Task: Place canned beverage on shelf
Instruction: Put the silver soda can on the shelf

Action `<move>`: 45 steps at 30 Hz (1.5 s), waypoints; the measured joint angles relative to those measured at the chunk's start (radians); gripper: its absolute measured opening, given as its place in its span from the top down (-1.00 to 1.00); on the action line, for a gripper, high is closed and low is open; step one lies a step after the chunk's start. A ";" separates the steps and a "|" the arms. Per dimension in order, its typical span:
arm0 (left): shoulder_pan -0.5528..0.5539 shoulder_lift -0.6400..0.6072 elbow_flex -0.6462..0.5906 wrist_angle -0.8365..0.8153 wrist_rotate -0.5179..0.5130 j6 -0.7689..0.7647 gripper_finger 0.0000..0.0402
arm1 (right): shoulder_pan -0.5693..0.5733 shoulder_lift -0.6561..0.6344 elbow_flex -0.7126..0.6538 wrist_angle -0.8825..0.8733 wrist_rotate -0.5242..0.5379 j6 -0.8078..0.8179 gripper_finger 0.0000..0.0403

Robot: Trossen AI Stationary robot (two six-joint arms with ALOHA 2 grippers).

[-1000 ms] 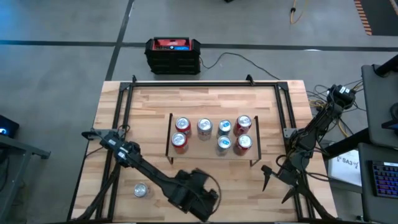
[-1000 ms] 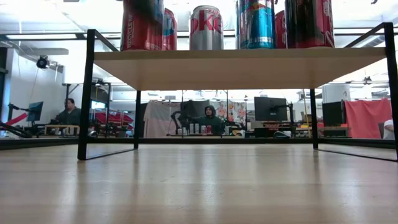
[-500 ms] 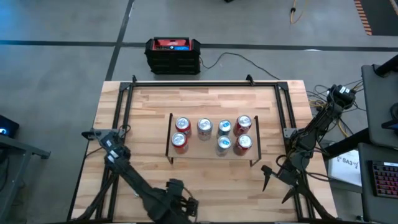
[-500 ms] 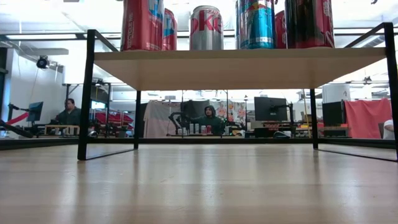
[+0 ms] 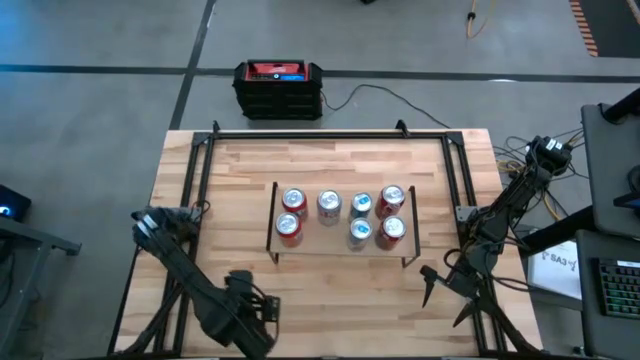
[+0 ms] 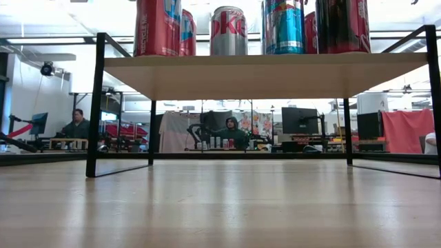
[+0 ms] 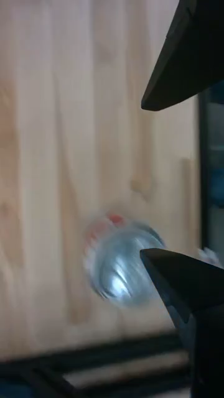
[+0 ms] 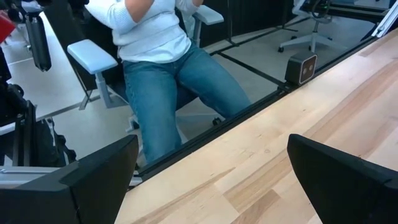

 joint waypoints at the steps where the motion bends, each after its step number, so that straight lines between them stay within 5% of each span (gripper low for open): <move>1: -0.003 -0.020 -0.014 0.006 0.033 -0.009 -0.82 | 0.000 0.000 0.000 0.000 0.000 0.000 -0.99; 24: -0.108 -0.078 -0.183 0.035 0.126 -0.790 -0.82 | 0.000 0.000 0.000 0.000 0.000 -0.001 -0.99; 28: -0.108 -0.078 -0.182 0.074 0.170 -0.814 -0.82 | 0.000 0.000 0.000 0.000 0.000 -0.001 -0.99; 35: -0.106 -0.078 -0.197 0.035 0.080 -0.820 -0.82 | 0.000 0.000 0.000 0.000 0.000 0.000 -0.99; 45: -0.091 -0.078 -0.273 0.068 0.081 -0.819 -0.82 | 0.000 0.000 0.000 0.001 0.000 0.000 -0.99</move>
